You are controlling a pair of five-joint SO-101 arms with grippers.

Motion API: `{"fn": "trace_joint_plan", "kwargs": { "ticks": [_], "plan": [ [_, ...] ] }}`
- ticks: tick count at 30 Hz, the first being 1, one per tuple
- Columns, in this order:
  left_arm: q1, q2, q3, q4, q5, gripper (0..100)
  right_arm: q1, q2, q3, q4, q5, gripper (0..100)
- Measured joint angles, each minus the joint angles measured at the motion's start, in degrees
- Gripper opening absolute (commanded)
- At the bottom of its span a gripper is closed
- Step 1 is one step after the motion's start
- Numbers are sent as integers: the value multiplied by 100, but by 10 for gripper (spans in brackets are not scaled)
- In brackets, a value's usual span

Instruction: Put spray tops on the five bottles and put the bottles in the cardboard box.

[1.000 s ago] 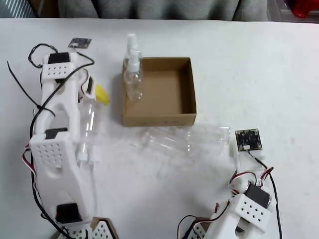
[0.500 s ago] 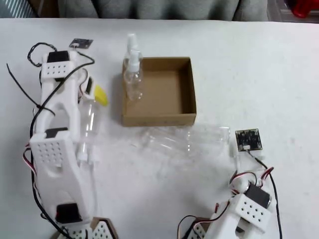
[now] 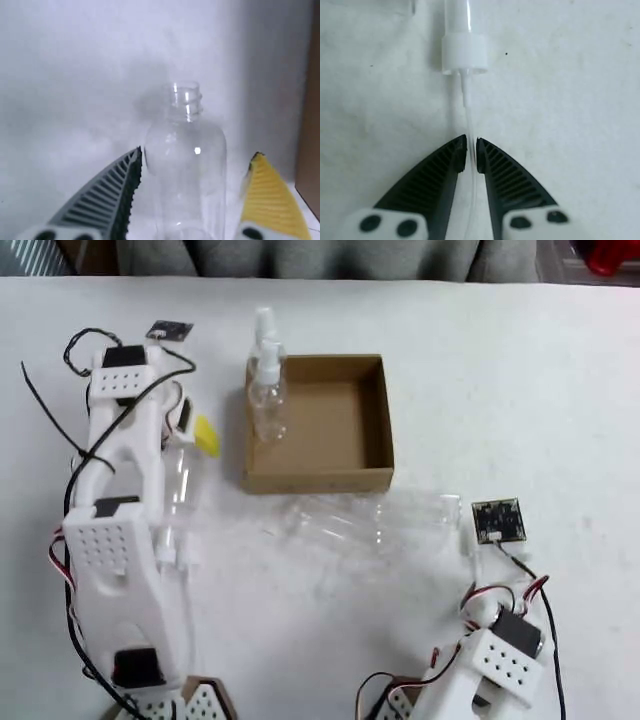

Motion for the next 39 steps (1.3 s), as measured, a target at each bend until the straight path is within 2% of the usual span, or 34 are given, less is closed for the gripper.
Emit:
{"fn": "trace_joint_plan", "kwargs": {
  "ticks": [14,17,23,26,33,39],
  "plan": [
    [-9,-26,88,-26,211,283,0,0,0,0,0,15],
    [-18,-273,580,-211,220,287,0,0,0,0,0,15],
    [-26,-1451,2145,-1090,229,287,0,0,0,0,0,15],
    [-26,-1811,2514,-1495,229,288,0,0,0,0,0,15],
    [-26,-1582,2268,-1609,229,288,0,0,0,0,0,15],
    [-26,-1099,1582,-1266,246,288,0,0,0,0,0,15]
  ]
}}
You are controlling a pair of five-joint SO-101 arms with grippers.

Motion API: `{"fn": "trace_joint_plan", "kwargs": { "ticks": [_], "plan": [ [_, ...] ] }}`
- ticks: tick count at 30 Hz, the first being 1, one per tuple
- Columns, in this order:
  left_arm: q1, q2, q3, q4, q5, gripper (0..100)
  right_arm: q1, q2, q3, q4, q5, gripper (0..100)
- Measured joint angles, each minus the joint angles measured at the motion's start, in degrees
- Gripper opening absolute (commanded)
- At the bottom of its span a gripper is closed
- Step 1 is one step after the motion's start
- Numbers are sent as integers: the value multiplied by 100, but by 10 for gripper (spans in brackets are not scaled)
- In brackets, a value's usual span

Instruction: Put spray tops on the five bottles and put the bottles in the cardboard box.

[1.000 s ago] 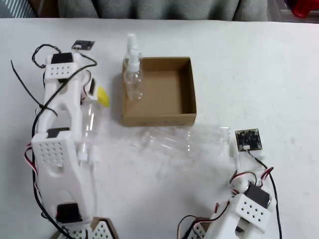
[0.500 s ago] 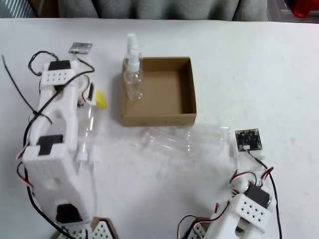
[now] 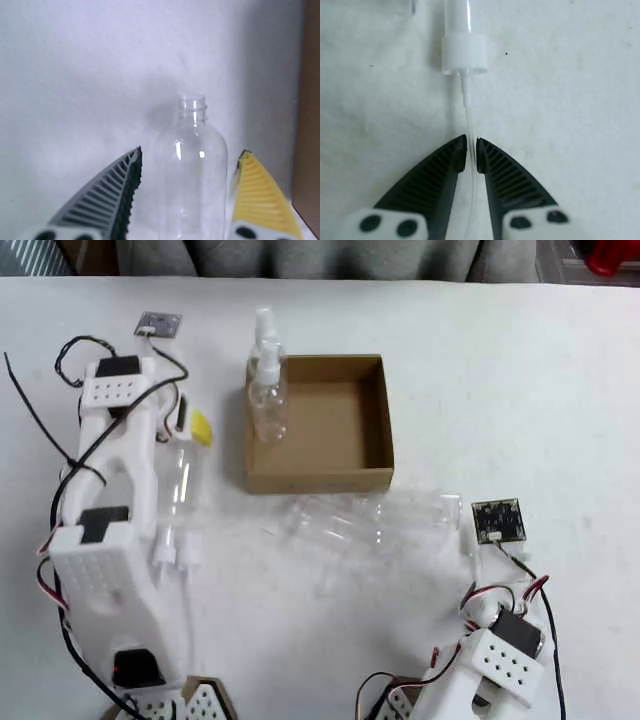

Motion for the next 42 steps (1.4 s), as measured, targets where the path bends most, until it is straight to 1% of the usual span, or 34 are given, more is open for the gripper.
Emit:
{"fn": "trace_joint_plan", "kwargs": {
  "ticks": [12,22,26,28,30,32,40,42],
  "plan": [
    [0,105,-62,308,0,287,0,0,0,0,0,15],
    [0,105,-62,308,0,285,0,0,0,0,0,15],
    [0,105,-44,193,0,279,0,0,0,0,0,15],
    [26,105,-35,167,0,239,0,0,0,0,0,15],
    [62,105,-35,167,-9,164,0,0,0,0,0,15],
    [79,123,-26,167,0,109,0,0,0,0,0,15],
    [158,123,44,141,-35,114,0,0,0,0,0,15],
    [158,114,88,132,-35,129,0,0,0,0,0,15]
  ]
}}
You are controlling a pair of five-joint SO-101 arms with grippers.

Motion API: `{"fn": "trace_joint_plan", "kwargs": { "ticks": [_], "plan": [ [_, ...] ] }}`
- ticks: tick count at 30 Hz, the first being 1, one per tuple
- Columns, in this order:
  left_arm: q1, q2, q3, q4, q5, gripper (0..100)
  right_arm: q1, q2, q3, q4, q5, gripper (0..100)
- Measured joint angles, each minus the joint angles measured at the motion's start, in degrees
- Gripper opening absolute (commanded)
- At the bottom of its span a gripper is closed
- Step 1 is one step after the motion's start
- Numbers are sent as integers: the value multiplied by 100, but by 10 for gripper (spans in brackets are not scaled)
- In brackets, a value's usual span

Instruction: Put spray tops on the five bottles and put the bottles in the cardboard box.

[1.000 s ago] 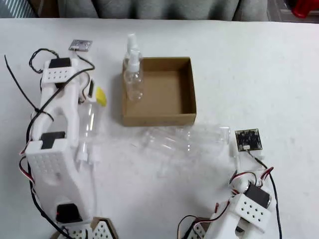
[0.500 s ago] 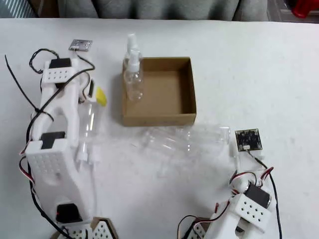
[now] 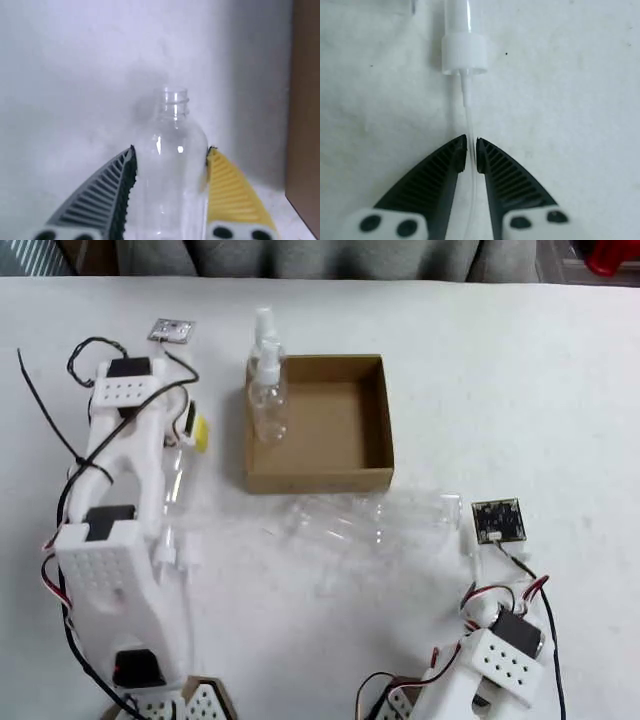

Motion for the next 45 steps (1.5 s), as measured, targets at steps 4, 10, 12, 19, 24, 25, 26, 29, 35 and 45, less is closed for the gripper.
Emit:
{"fn": "trace_joint_plan", "kwargs": {
  "ticks": [4,10,12,19,24,25,26,29,35,45],
  "plan": [
    [9,0,0,-9,0,269,0,0,0,0,0,15],
    [0,35,79,26,-255,309,0,0,0,0,0,15],
    [-9,18,79,35,-440,310,0,0,0,0,0,15],
    [-9,26,79,167,-949,308,0,0,0,0,0,15],
    [-9,26,79,167,-1442,306,0,0,0,0,0,15],
    [-9,26,79,167,-1477,306,0,0,0,0,0,15],
    [-9,26,79,158,-1495,306,0,0,0,0,0,15],
    [-9,26,79,70,-1530,305,0,0,0,0,0,15],
    [-9,176,70,35,-1547,202,0,0,0,0,0,15],
    [176,334,9,44,-1890,31,0,0,0,0,0,15]
  ]
}}
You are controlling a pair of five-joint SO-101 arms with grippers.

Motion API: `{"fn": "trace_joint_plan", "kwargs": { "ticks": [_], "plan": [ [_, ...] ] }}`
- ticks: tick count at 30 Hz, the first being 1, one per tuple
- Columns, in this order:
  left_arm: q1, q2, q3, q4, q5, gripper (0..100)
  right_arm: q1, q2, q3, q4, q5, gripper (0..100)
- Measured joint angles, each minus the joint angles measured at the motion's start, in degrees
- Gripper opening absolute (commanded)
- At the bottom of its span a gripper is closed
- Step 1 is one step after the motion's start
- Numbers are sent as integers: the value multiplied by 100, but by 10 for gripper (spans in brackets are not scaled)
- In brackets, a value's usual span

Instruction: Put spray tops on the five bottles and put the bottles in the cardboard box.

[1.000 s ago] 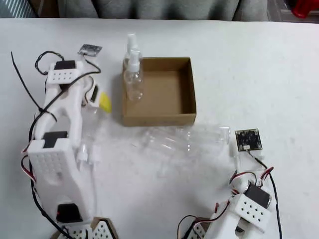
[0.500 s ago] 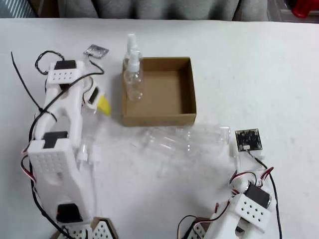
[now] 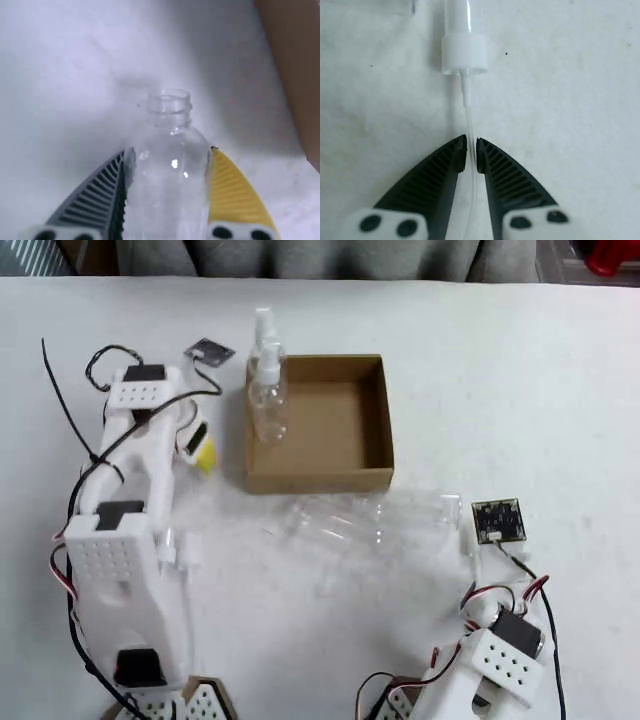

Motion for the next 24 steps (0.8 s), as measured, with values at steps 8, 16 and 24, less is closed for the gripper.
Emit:
{"fn": "trace_joint_plan", "kwargs": {
  "ticks": [8,16,24],
  "plan": [
    [9,9,-1125,774,738,20,0,0,0,0,0,15],
    [9,9,-2690,2321,1371,18,0,0,0,0,0,15],
    [18,-607,-2426,2602,1609,19,0,0,0,0,0,15]
  ]
}}
